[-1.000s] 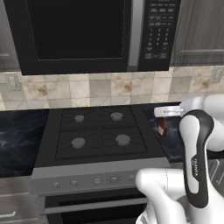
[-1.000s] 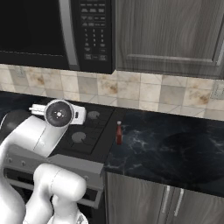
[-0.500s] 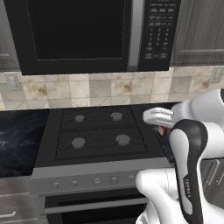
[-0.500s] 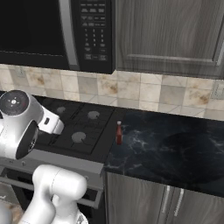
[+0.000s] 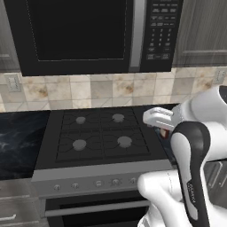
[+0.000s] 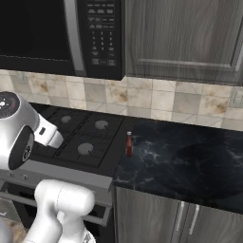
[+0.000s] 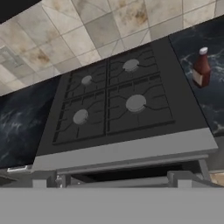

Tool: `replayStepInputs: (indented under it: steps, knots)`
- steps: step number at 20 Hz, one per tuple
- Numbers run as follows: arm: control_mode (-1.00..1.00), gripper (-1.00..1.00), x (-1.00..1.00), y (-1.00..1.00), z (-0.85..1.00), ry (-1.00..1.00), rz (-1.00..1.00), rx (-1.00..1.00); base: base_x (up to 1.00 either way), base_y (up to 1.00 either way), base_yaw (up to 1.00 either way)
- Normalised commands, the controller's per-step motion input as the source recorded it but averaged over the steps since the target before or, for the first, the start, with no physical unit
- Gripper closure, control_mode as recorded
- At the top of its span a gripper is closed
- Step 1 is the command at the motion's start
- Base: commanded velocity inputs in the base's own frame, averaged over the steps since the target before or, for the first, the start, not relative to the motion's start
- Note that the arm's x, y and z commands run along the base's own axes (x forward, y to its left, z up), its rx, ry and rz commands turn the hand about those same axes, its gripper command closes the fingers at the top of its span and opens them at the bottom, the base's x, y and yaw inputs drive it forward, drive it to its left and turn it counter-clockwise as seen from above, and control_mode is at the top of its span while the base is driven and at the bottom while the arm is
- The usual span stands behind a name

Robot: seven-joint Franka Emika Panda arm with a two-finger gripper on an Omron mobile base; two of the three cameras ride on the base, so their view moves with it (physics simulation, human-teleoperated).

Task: Collect the turmeric, ketchup, and shaker from the cabinet and place them next to the stove.

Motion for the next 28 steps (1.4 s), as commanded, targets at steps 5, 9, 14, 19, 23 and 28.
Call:
replayStepInputs:
  steps: [5, 9, 14, 19, 23, 28]
  knots:
    - [-1.00, -1.00, -0.32, 0.00, 0.00, -0.01, -0.04, 0.00, 0.00, 0.00, 0.00]
    - [1.00, -1.00, -0.39, 0.00, -0.04, -0.01, -0.04, 0.00, -0.48, 0.00, -0.05]
    - [1.00, -1.00, 0.00, 0.00, 0.00, 0.00, 0.00, 0.00, -1.00, 0.06, -0.09]
    - [1.00, -1.00, 0.00, 0.00, 0.00, 0.00, 0.00, 0.00, -0.89, 0.36, -0.01]
    - [1.00, -1.00, 0.00, 0.00, 0.00, 0.00, 0.00, 0.00, -0.65, 0.64, 0.00]
    - [1.00, -1.00, 0.00, 0.00, 0.00, 0.00, 0.00, 0.00, -0.46, 0.85, 0.00]
